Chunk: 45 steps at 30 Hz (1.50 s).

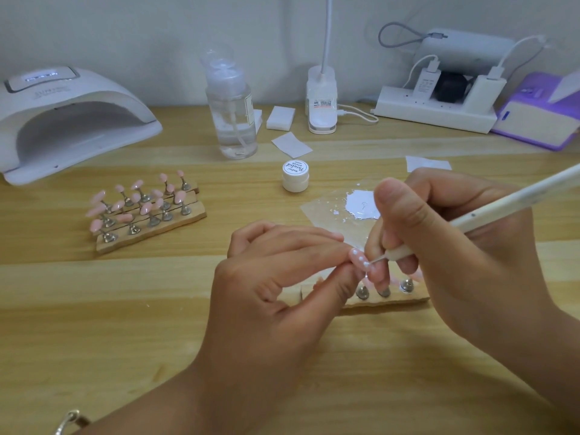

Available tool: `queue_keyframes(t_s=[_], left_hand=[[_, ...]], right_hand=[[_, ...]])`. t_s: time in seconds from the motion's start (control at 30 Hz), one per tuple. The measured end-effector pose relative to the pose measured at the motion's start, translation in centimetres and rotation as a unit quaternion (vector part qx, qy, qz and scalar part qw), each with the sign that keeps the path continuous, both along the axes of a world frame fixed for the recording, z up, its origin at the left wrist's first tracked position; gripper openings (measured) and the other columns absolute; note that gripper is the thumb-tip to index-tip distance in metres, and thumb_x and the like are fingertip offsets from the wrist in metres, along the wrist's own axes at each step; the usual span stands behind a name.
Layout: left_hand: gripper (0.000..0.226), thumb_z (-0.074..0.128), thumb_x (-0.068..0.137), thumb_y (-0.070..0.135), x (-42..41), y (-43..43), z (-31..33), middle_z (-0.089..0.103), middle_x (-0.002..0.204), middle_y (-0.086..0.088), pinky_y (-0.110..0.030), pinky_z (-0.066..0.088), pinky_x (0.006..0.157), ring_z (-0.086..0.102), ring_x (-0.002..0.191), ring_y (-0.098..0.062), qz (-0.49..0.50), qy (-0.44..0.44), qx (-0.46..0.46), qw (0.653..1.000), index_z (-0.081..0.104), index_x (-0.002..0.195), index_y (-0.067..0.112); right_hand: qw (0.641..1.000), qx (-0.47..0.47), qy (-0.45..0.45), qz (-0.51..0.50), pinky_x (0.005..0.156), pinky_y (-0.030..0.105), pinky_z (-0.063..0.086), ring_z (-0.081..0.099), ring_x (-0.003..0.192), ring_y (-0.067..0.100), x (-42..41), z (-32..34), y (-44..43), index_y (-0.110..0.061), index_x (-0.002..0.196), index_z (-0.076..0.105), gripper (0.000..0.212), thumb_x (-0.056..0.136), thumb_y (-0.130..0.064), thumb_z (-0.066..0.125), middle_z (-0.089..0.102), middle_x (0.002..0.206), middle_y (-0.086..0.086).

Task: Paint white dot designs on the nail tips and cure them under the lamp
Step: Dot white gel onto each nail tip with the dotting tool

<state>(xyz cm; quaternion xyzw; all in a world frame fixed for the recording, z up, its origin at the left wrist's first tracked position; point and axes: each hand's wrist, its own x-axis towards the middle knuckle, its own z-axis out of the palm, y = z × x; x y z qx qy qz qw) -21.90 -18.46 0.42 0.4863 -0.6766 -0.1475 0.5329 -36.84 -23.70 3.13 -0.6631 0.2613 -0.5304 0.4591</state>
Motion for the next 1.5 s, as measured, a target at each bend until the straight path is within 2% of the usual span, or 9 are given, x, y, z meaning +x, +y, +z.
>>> queue_keyframes(t_s=[0.27, 0.47, 0.63, 0.7, 0.73, 0.87, 1.03, 1.33, 1.5], left_hand=[[0.003, 0.077, 0.080, 0.028, 0.0, 0.0, -0.1, 0.074, 0.089, 0.022, -0.037, 0.038, 0.099, 0.068, 0.095, 0.004, 0.005, 0.004, 0.001, 1.000, 0.077, 0.082, 0.027], [0.004, 0.072, 0.082, 0.031, 0.0, 0.1, -0.1, 0.074, 0.093, 0.024, -0.033, 0.037, 0.100, 0.069, 0.093, 0.003, -0.002, 0.043, 0.025, 0.999, 0.076, 0.084, 0.031], [0.008, 0.077, 0.079, 0.033, 0.2, 0.2, -0.2, 0.073, 0.087, 0.025, -0.040, 0.048, 0.093, 0.067, 0.102, -0.016, 0.001, 0.075, 0.096, 0.993, 0.075, 0.087, 0.035], [0.010, 0.077, 0.077, 0.030, 0.1, 0.2, -0.2, 0.073, 0.087, 0.025, -0.029, 0.048, 0.093, 0.065, 0.110, -0.019, -0.006, 0.071, 0.112, 0.991, 0.073, 0.085, 0.034], [0.010, 0.077, 0.076, 0.029, 0.0, 0.1, -0.3, 0.073, 0.088, 0.026, -0.026, 0.048, 0.092, 0.064, 0.113, -0.017, -0.013, 0.066, 0.118, 0.991, 0.072, 0.083, 0.033], [0.010, 0.078, 0.072, 0.026, 0.0, -0.2, -0.6, 0.070, 0.100, 0.024, -0.040, 0.039, 0.102, 0.060, 0.115, -0.003, -0.021, 0.011, 0.121, 0.992, 0.070, 0.073, 0.032], [0.008, 0.075, 0.072, 0.030, 0.0, -0.3, -0.9, 0.061, 0.110, 0.021, -0.053, 0.045, 0.094, 0.056, 0.117, -0.009, -0.027, 0.003, 0.170, 0.985, 0.071, 0.079, 0.033], [0.007, 0.069, 0.069, 0.029, 0.0, -0.5, -1.0, 0.060, 0.104, 0.021, -0.043, 0.040, 0.101, 0.053, 0.114, -0.005, 0.003, -0.061, 0.166, 0.984, 0.067, 0.070, 0.036], [0.015, 0.071, 0.067, 0.040, -0.3, -0.7, -1.2, 0.052, 0.114, 0.027, -0.035, 0.035, 0.105, 0.044, 0.122, 0.000, 0.001, -0.087, 0.166, 0.982, 0.068, 0.082, 0.039]], right_hand=[[0.998, 0.030, -0.062, 0.006, 0.044, 0.021, 0.040, 0.050, 0.036, 0.021, -0.4, 0.9, -0.6, -0.019, 0.052, 0.053, 0.040, 0.089, -0.029, 0.064, 0.047, 0.044, -0.012], [0.994, 0.012, -0.105, -0.010, 0.045, 0.015, 0.037, 0.040, 0.033, 0.016, -1.2, 2.3, -1.9, -0.025, 0.051, 0.059, 0.040, 0.091, -0.027, 0.055, 0.043, 0.042, -0.013], [0.993, 0.013, -0.101, -0.063, 0.045, 0.019, 0.037, 0.032, 0.039, 0.021, -1.8, 2.0, -3.1, -0.025, 0.051, 0.058, 0.038, 0.090, -0.025, 0.057, 0.044, 0.045, -0.013], [0.992, 0.024, -0.100, -0.073, 0.045, 0.020, 0.037, 0.032, 0.039, 0.019, -2.0, 1.4, -3.4, -0.023, 0.050, 0.057, 0.038, 0.088, -0.023, 0.059, 0.043, 0.046, -0.010], [0.992, 0.029, -0.095, -0.074, 0.044, 0.020, 0.037, 0.033, 0.039, 0.018, -2.1, 1.1, -3.6, -0.021, 0.050, 0.057, 0.038, 0.088, -0.023, 0.060, 0.043, 0.046, -0.008], [0.994, 0.032, -0.073, -0.073, 0.044, 0.022, 0.037, 0.038, 0.038, 0.015, -2.4, 0.3, -4.0, -0.020, 0.051, 0.057, 0.039, 0.090, -0.022, 0.061, 0.042, 0.046, -0.005], [0.997, 0.014, -0.056, -0.060, 0.045, 0.024, 0.037, 0.040, 0.038, 0.013, -2.6, 0.1, -4.3, -0.022, 0.052, 0.058, 0.040, 0.092, -0.023, 0.061, 0.043, 0.045, -0.007], [0.994, 0.014, -0.019, -0.104, 0.042, 0.023, 0.037, 0.040, 0.037, 0.012, -3.1, -0.3, -5.0, -0.017, 0.052, 0.053, 0.043, 0.094, -0.025, 0.063, 0.044, 0.046, -0.007], [0.976, -0.020, 0.121, -0.182, 0.045, 0.015, 0.037, 0.045, 0.039, 0.008, -3.9, -1.3, -6.5, -0.004, 0.061, 0.059, 0.052, 0.091, -0.045, 0.068, 0.052, 0.045, -0.002]])
